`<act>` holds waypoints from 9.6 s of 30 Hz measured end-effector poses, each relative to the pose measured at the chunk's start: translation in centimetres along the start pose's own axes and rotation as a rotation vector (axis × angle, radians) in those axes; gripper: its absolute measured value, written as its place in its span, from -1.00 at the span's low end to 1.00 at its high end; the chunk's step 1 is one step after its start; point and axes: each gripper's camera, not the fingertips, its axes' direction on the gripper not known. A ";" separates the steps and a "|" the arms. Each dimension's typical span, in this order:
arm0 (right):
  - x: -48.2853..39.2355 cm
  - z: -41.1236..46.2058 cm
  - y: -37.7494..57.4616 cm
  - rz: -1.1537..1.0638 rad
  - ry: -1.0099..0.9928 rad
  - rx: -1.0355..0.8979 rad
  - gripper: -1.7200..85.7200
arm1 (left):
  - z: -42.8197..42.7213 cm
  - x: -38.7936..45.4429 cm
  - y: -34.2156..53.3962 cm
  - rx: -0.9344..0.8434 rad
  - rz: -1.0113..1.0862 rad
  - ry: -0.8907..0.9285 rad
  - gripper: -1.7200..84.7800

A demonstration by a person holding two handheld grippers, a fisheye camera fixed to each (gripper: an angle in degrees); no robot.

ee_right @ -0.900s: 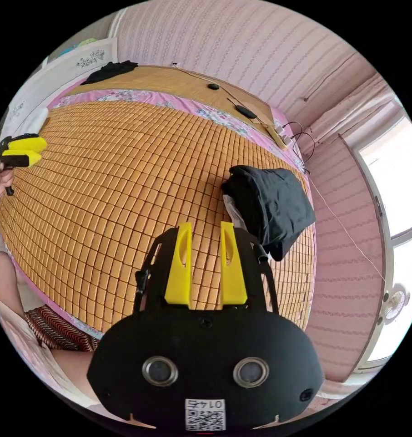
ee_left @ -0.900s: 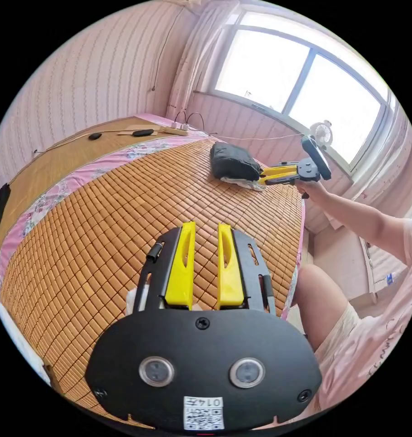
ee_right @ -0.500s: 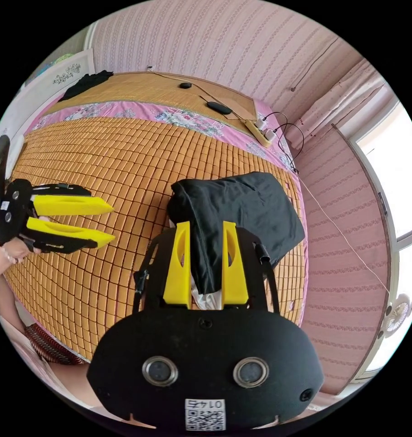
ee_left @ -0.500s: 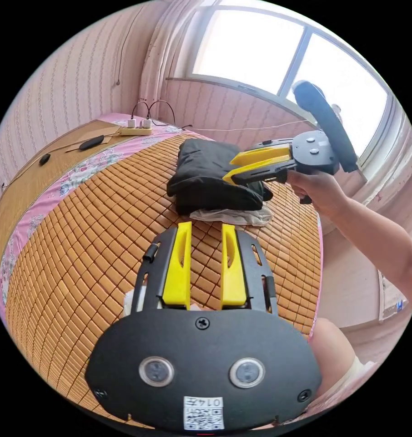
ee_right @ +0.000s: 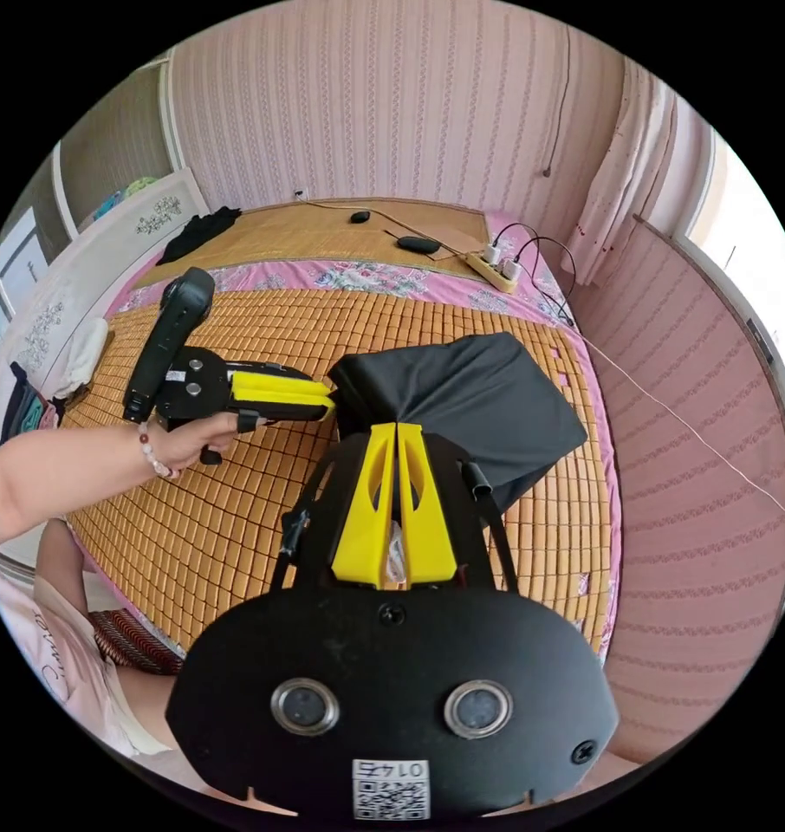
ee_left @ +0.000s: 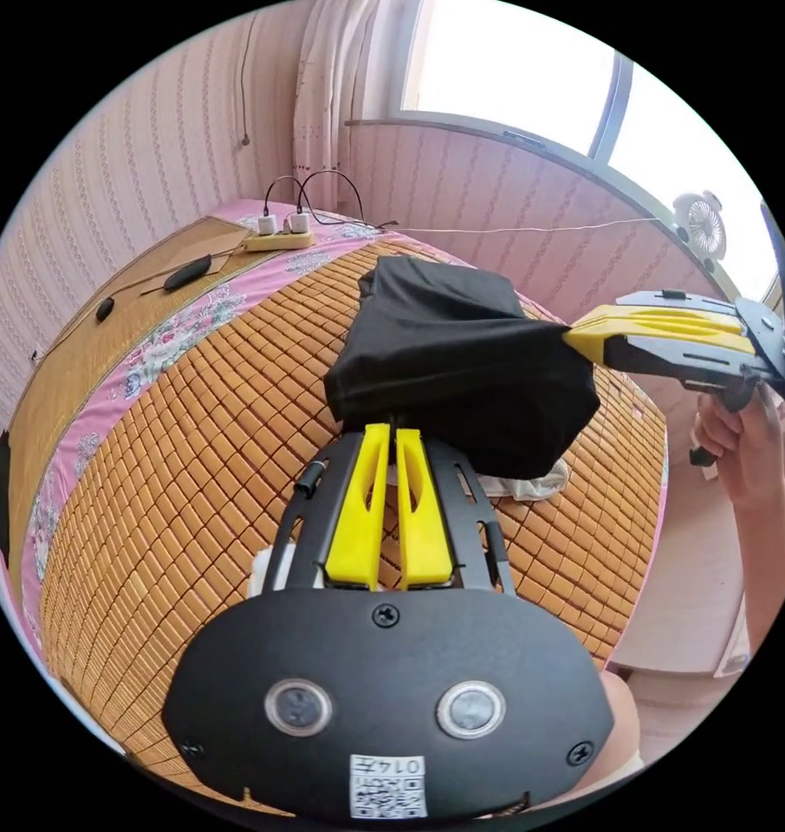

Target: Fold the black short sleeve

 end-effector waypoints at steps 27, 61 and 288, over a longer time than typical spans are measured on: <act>-34.9 -6.5 10.0 0.091 -0.607 -0.066 -0.95 | -49.3 -23.5 49.5 0.070 -0.404 -0.168 -0.96; -36.6 -15.5 -3.2 0.200 -0.624 -0.031 -0.95 | -64.9 -34.4 51.6 -0.113 -0.673 -0.044 -0.97; 5.5 -0.4 9.9 0.673 -0.061 -0.174 -0.97 | 31.9 -8.9 33.5 -0.277 0.215 0.221 -0.83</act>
